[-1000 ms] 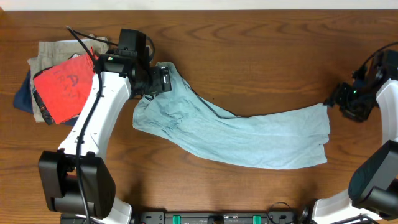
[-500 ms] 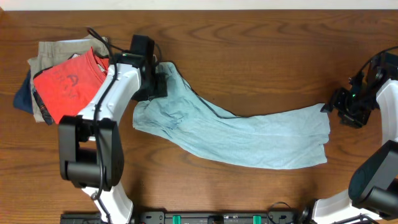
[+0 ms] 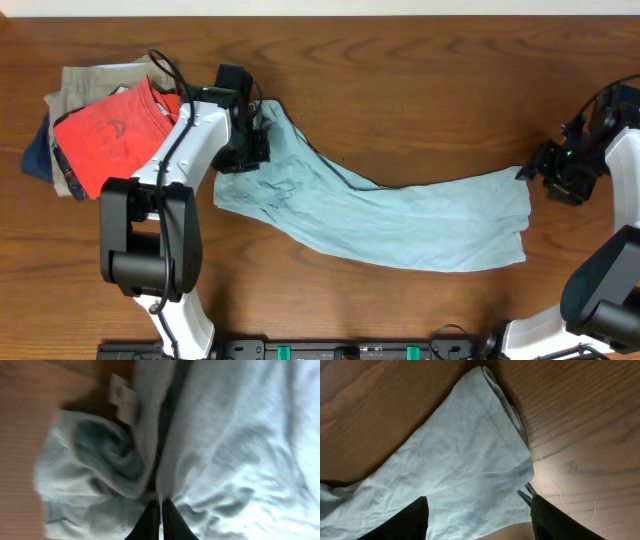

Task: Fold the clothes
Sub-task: 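Adjust the shirt's left end with the left gripper, pulling it upward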

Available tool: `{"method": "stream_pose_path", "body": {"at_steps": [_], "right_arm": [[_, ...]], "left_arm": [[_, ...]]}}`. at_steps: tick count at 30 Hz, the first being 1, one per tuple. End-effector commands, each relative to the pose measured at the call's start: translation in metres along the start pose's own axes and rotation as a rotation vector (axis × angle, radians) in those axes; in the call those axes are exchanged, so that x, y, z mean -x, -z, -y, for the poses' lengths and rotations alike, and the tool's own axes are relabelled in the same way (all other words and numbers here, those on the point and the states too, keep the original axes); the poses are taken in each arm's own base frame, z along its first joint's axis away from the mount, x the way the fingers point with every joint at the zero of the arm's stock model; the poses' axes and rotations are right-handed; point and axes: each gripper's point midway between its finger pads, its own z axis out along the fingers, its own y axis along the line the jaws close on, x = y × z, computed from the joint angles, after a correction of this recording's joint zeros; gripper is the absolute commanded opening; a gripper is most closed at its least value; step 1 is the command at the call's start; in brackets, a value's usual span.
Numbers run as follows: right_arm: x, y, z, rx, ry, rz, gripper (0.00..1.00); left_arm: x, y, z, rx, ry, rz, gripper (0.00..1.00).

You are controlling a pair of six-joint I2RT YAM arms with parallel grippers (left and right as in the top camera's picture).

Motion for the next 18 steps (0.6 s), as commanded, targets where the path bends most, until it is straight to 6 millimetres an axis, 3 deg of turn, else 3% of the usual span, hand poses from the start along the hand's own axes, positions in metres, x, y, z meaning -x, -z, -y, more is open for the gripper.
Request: {"method": "stream_pose_path", "body": {"at_steps": [1,4,7,11,15,18], "right_arm": [[0.000,0.001,-0.003,0.007,0.003,0.007,0.64],[0.000,0.001,-0.001,-0.004,0.004,0.008,0.64],[0.001,0.001,0.004,-0.030,0.003,0.013,0.64],[0.001,0.001,0.004,-0.033,0.003,0.014,0.64],[0.001,0.001,0.004,-0.034,0.003,0.014,0.64],[0.001,0.001,0.004,-0.033,0.003,0.013,0.64]], "left_arm": [[-0.018,0.009,0.032,-0.180,-0.022,-0.073,0.06],[-0.047,0.034,0.066,-0.396,-0.045,-0.180,0.06],[-0.071,0.057,0.085,-0.538,-0.121,-0.242,0.06],[-0.083,0.058,0.078,-0.498,-0.148,-0.274,0.06],[-0.075,0.048,0.061,-0.380,-0.168,-0.238,0.08],[-0.051,0.038,0.047,-0.272,-0.189,-0.135,0.42]]}}
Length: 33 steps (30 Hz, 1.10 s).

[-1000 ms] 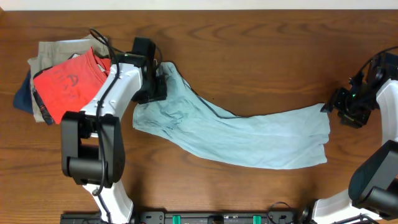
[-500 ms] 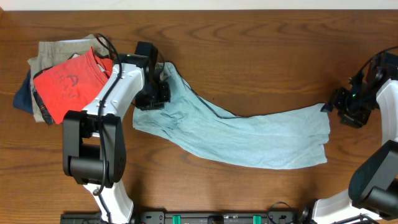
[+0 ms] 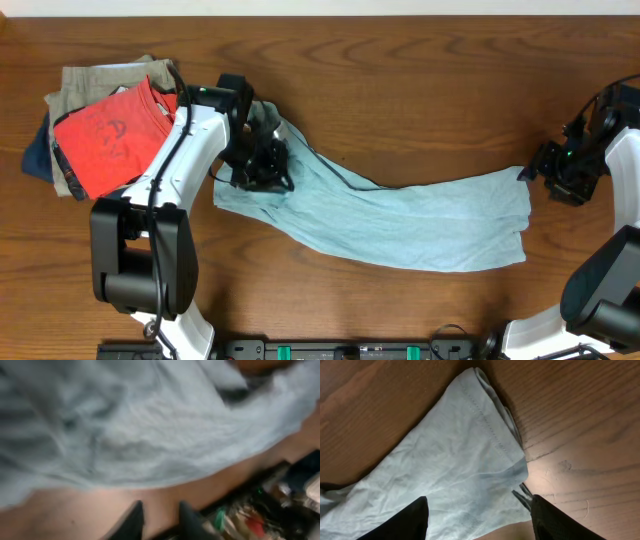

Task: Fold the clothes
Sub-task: 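Adjust the shirt's left end with the left gripper, pulling it upward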

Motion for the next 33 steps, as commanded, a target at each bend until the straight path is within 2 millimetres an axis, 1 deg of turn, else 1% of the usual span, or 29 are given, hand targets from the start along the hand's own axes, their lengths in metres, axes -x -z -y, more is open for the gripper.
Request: {"method": "stream_pose_path", "body": {"at_steps": [1,3,4,5,7,11,14,19,24,27,28,30,31,33], "right_arm": [[0.000,0.001,0.000,-0.009,0.003,0.008,0.64],[0.000,0.001,0.000,-0.009,0.003,0.008,0.64],[0.000,0.001,0.000,-0.009,0.003,0.007,0.64],[0.000,0.001,0.000,-0.009,0.003,0.007,0.64],[0.000,0.001,0.000,-0.009,0.003,0.007,0.64],[0.000,0.001,0.000,-0.009,0.003,0.008,0.64],[0.000,0.001,0.000,-0.009,0.003,0.008,0.64],[0.000,0.001,0.000,-0.009,0.003,0.008,0.64],[0.000,0.001,0.000,-0.009,0.003,0.008,0.64],[0.000,0.001,0.000,-0.009,0.003,0.007,0.64],[0.000,0.001,0.000,-0.009,0.003,0.007,0.64],[0.000,0.001,0.000,-0.009,0.003,0.008,0.64],[0.000,0.001,0.000,-0.009,0.003,0.008,0.64],[0.000,0.001,0.000,-0.009,0.003,0.007,0.64]], "left_arm": [[0.019,0.005,-0.027,0.168,-0.023,0.086,0.52],[0.037,0.009,-0.036,0.227,-0.036,0.158,0.65],[0.044,0.010,-0.039,0.244,-0.045,0.185,0.70],[0.051,0.012,-0.040,0.253,-0.056,0.212,0.73],[0.060,0.011,-0.040,0.253,-0.070,0.241,0.74],[0.072,0.005,-0.043,0.252,-0.078,0.262,0.74],[0.078,-0.001,-0.049,0.267,-0.061,0.268,0.71],[0.083,-0.015,-0.058,0.269,-0.049,0.246,0.67],[0.088,-0.031,-0.067,0.271,-0.038,0.224,0.66],[0.090,-0.041,-0.073,0.271,-0.015,0.213,0.64],[0.090,-0.043,-0.074,0.270,-0.008,0.210,0.60],[0.090,-0.046,-0.075,0.263,-0.003,0.203,0.43],[0.090,-0.047,-0.075,0.263,-0.004,0.201,0.33],[0.090,-0.048,-0.074,0.263,-0.007,0.200,0.06]]}}
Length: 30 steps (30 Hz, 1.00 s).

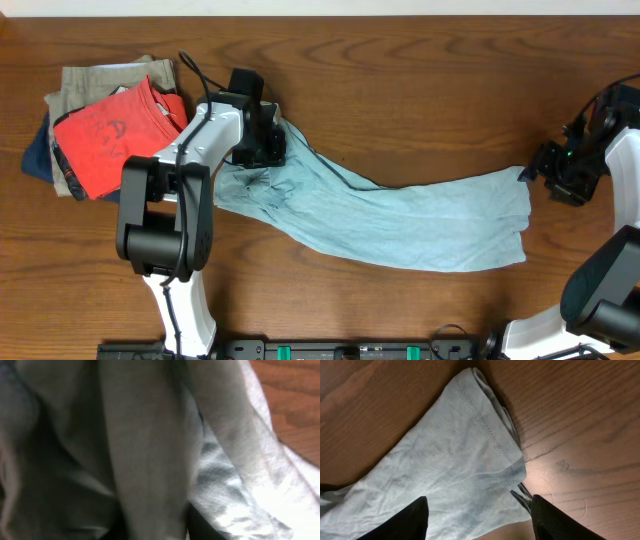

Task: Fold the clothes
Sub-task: 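Adjust the shirt's left end with the left gripper, pulling it upward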

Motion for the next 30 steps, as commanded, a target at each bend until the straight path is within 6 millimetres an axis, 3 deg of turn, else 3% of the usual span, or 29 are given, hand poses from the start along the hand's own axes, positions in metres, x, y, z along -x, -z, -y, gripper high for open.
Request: {"method": "stream_pose_path", "body": {"at_steps": [1,5,11,17,20,26,30], "right_arm": [[0.000,0.001,-0.001,-0.002,0.003,0.007,0.64],[-0.003,0.001,0.004,-0.032,0.001,-0.004,0.64],[-0.015,0.004,0.029,-0.174,-0.043,-0.041,0.64],[-0.027,0.002,0.032,-0.187,-0.052,-0.090,0.64],[-0.039,-0.005,0.035,-0.194,-0.055,-0.132,0.64],[-0.066,-0.031,0.042,-0.199,-0.061,-0.213,0.65],[-0.074,-0.045,0.031,-0.115,-0.046,-0.236,0.65]], "left_arm": [[-0.002,-0.001,0.001,0.002,0.000,-0.007,0.06],[-0.004,0.014,0.005,0.000,0.002,-0.011,0.06],[0.004,0.090,0.028,-0.064,-0.017,0.110,0.06],[-0.011,0.152,0.043,-0.078,-0.049,0.217,0.06],[-0.029,0.162,0.044,-0.073,-0.040,0.186,0.06],[-0.059,0.158,0.032,-0.020,0.000,0.070,0.06],[-0.066,0.157,0.027,0.010,0.010,0.040,0.06]]}}
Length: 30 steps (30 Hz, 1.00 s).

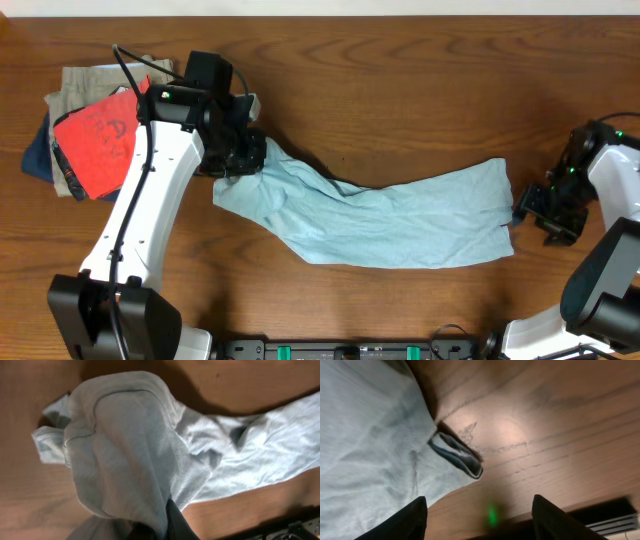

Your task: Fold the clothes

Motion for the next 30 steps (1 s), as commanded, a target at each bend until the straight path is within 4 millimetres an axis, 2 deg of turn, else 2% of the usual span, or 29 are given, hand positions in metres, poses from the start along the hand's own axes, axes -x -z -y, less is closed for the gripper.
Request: {"method": "stream_pose_path", "body": {"at_steps": [1,10,19,30], "right_arm": [[-0.004,-0.006,-0.014,0.080,0.015,-0.010,0.64],[0.013,-0.013,-0.029,0.157,0.023,0.062,0.54],[0.014,-0.039,-0.043,0.250,0.014,0.085,0.50],[0.030,-0.030,-0.046,0.264,0.004,0.145,0.41]], "left_arm": [[-0.002,-0.001,-0.008,0.034,0.014,-0.011,0.06],[-0.001,-0.001,-0.008,0.033,0.014,-0.008,0.06],[-0.001,-0.001,-0.008,0.033,0.014,-0.008,0.06],[-0.001,-0.001,-0.008,0.033,0.014,-0.008,0.06]]}}
